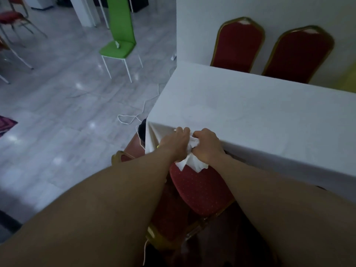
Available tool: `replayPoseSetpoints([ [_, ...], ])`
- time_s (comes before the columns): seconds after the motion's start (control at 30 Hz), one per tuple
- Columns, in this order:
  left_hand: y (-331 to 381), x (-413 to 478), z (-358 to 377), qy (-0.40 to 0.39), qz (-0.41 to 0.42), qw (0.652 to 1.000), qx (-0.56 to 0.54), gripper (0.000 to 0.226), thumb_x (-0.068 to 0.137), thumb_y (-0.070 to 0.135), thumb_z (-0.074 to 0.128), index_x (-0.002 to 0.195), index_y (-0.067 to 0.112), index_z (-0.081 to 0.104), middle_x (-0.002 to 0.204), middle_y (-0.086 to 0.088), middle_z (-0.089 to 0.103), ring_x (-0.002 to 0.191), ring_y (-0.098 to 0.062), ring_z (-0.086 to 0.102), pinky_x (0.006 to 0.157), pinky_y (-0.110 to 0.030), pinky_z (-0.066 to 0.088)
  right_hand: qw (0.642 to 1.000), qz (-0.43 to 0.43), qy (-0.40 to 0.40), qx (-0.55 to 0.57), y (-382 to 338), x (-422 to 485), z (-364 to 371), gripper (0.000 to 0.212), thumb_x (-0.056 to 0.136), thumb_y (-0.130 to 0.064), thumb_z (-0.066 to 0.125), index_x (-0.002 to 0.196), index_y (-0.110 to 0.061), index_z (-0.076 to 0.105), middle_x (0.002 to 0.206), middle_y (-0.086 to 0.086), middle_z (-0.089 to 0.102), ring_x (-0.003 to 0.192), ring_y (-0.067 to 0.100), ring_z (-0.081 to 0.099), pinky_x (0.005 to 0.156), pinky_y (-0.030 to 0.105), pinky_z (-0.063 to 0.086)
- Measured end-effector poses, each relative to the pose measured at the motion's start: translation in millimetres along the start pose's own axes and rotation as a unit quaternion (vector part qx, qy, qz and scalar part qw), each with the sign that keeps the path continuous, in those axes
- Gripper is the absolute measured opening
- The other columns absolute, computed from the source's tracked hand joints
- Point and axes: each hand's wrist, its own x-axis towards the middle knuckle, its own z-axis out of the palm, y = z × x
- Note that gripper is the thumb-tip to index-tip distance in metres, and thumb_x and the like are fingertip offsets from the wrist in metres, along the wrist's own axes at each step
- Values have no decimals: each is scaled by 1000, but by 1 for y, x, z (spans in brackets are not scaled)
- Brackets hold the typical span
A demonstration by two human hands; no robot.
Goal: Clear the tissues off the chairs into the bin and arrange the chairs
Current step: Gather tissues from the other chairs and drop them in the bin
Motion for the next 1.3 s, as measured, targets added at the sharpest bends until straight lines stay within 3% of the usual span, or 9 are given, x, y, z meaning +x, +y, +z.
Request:
replayPoseSetpoints([
  [0.3, -46, -4, -10, -8, 61, 998, -5, 46, 88, 22, 64, 125, 11, 39, 123, -11, 47, 111, -30, 54, 80, -38, 49, 997, 62, 29, 21, -42, 3, 19, 10, 80, -6, 66, 73, -12, 61, 79, 1, 52, 66, 9, 49, 51, 20, 30],
  [0.67, -96, -20, -20, 24, 16, 999, -14, 49, 86, 20, 66, 125, 12, 37, 123, -9, 45, 110, -28, 53, 66, -35, 41, 999, 29, 26, 3, -87, 28, 40, 17, 80, -11, 67, 68, -20, 59, 74, -1, 55, 67, 15, 55, 50, 21, 33],
  [0.8, -142, -13, -25, 29, 21, 999, -16, 50, 83, 20, 69, 122, 15, 39, 118, -8, 47, 106, -26, 55, 67, -36, 45, 999, 29, 29, -3, -114, 55, 60, 14, 81, -12, 66, 68, -18, 62, 71, -3, 55, 64, 13, 56, 49, 21, 32],
  [1.0, -236, 16, -45, 38, 49, 998, -20, 55, 83, 22, 71, 127, 12, 40, 124, -10, 50, 111, -28, 55, 82, -43, 55, 998, 37, 52, -10, -177, 120, 97, 5, 81, -17, 69, 77, -17, 65, 75, -4, 50, 70, 15, 54, 52, 17, 29],
  [1.13, -310, 34, -64, 26, 52, 998, -24, 57, 81, 21, 72, 127, 11, 40, 124, -11, 49, 112, -29, 55, 76, -39, 49, 997, 37, 65, 1, -229, 167, 126, 6, 83, -17, 69, 85, -11, 69, 80, 1, 56, 74, 16, 56, 64, 23, 37],
  [1.3, -383, 53, -79, 28, 63, 998, -13, 59, 81, 22, 73, 129, 11, 41, 126, -11, 50, 115, -28, 54, 77, -33, 43, 996, 30, 80, 27, -280, 209, 155, 13, 87, -14, 65, 82, -4, 71, 78, 12, 65, 72, 21, 61, 65, 28, 43],
])
